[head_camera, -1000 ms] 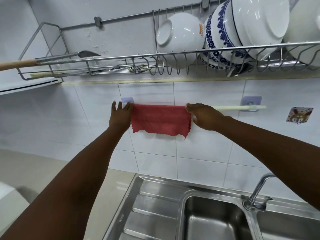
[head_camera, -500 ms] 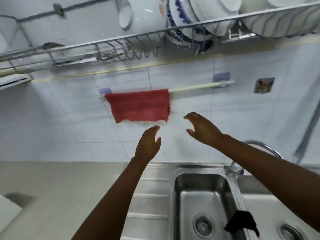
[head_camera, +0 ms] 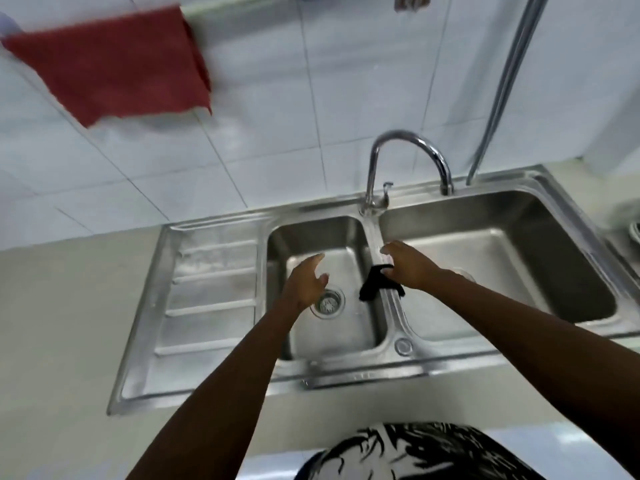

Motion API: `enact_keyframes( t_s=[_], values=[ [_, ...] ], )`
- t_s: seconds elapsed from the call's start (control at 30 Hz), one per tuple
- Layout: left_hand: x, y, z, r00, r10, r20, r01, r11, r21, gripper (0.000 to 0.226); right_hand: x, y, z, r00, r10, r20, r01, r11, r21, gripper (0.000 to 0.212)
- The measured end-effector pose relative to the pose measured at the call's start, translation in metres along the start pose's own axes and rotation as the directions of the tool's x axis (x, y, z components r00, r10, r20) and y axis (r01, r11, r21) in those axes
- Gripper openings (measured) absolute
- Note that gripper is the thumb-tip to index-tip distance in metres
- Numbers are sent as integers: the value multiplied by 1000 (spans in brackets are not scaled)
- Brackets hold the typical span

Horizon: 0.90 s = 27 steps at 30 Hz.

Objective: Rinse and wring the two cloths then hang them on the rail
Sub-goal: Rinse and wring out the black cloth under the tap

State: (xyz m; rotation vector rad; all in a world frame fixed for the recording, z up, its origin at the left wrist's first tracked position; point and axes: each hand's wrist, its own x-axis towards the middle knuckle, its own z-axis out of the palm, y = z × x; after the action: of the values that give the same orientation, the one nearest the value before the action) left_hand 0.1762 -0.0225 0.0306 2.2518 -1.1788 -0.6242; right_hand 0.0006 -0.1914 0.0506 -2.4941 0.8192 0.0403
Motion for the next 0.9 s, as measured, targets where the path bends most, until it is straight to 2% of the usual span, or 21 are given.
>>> enact_keyframes(
  t_s=[0.07, 0.13, 0.17, 0.2, 0.23, 0.27, 0.3, 0.33, 0.43, 0.5, 0.67, 0.8, 0.9],
  values=[
    [-15, 8, 33, 998, -55, 42, 57, 997, -51, 52, -25, 20, 16, 994, 27, 102, -35, 996, 80, 22],
    [-30, 13, 59, 991, -103, 80, 111, 989, -101, 52, -36, 37, 34, 978, -44, 206, 3, 981, 194, 29],
    [-37, 14, 70, 989, -111, 95, 122, 986, -115, 52, -41, 41, 42, 970, -65, 234, 8, 972, 235, 22],
    [-45, 15, 79, 987, -116, 109, 129, 985, -116, 51, -41, 50, 55, 971, -89, 222, 57, 988, 147, 24],
    [-51, 16, 86, 986, -120, 117, 134, 984, -114, 51, -37, 61, 67, 974, -64, 218, 37, 992, 123, 68],
    [-58, 16, 91, 984, -129, 122, 142, 984, -107, 50, -36, 71, 79, 972, -46, 231, 31, 997, 67, 101],
    [-64, 16, 95, 983, -136, 122, 149, 984, -101, 49, -35, 71, 90, 951, 56, 303, -70, 997, 35, 104],
    [-69, 15, 97, 983, -145, 117, 157, 983, -96, 47, -34, 70, 93, 954, 123, 274, -122, 992, -20, 91],
    [-79, 12, 99, 979, -180, 93, 190, 976, -106, 44, -35, 61, 96, 984, 121, 134, -124, 992, 13, 63],
    [-83, 10, 100, 975, -206, 86, 215, 969, -122, 44, -34, 65, 100, 986, 116, 123, -117, 993, -2, 49],
    [-96, 6, 102, 967, -247, 71, 255, 956, -146, 41, -45, 79, 120, 978, 168, 120, -172, 985, 22, 28],
    [-108, 6, 101, 962, -263, 67, 272, 942, -195, 37, -58, 84, 124, 984, 130, 120, -152, 968, 200, 14],
    [-115, 7, 100, 963, -264, 62, 271, 929, -254, 35, -71, 81, 113, 984, 176, 4, -161, 894, 417, 23]
  ],
)
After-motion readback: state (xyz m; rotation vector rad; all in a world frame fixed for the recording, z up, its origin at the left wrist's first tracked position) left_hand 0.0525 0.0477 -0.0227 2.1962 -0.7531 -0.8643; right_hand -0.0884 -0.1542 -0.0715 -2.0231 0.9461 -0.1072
